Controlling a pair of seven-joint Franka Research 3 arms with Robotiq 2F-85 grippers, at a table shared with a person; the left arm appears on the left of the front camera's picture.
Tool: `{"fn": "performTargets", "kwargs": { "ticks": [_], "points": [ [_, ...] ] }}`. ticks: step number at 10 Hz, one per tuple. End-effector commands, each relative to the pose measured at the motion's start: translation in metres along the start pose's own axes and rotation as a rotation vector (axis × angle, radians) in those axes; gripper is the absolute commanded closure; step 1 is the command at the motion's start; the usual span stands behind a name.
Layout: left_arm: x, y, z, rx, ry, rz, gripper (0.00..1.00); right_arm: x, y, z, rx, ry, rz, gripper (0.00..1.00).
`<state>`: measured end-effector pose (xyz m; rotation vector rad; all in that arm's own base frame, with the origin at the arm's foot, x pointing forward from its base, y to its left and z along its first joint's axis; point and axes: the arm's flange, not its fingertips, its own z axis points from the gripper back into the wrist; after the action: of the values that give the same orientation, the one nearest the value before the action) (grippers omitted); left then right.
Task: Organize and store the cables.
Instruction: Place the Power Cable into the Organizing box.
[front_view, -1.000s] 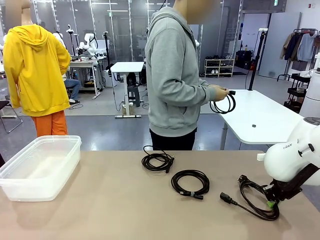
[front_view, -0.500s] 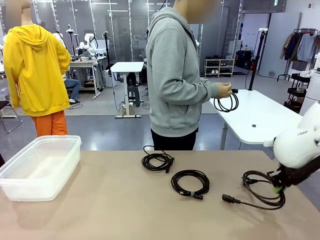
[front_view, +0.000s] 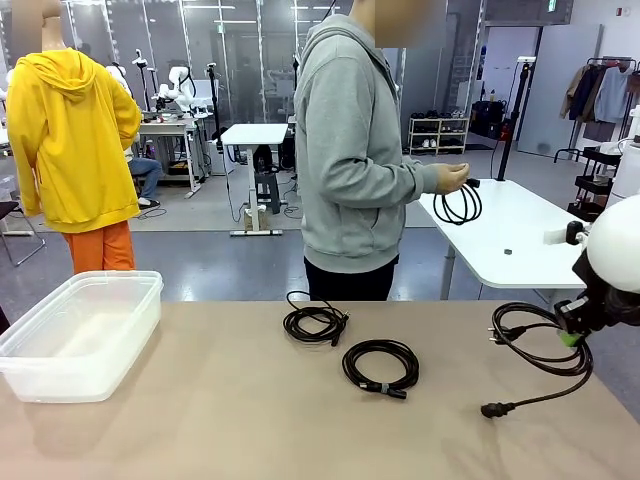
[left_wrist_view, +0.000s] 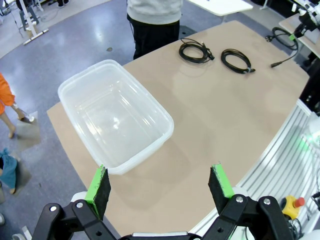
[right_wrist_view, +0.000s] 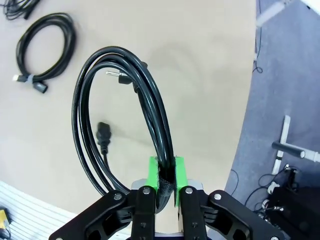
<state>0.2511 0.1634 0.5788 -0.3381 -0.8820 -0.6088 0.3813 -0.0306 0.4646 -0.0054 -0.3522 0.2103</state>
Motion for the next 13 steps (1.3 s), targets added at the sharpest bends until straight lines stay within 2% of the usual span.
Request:
{"fn": "performTargets", "kwargs": {
  "ticks": [1,4,7,10,13],
  "points": [
    [0.001,0.0,0.0,-0.005,0.001,-0.006,0.0,-0.006,0.018,0.011,0.013,-0.002,0.075,1.0],
    [0.001,0.0,0.0,-0.005,0.001,-0.006,0.0,0.033,0.069,0.037,0.12,0.03,0.227,1.0],
    [0.001,0.0,0.0,-0.005,0.001,-0.006,0.0,0.075,0.165,0.069,0.141,-0.004,0.386,1.0],
    [0.001,0.0,0.0,-0.005,0.001,-0.006,0.0,0.103,0.24,0.058,0.233,0.035,0.452,1.0],
    [0.001,0.0,0.0,-0.005,0.001,-0.006,0.0,0.097,0.325,0.027,0.296,0.068,0.59,1.0]
  ]
}}
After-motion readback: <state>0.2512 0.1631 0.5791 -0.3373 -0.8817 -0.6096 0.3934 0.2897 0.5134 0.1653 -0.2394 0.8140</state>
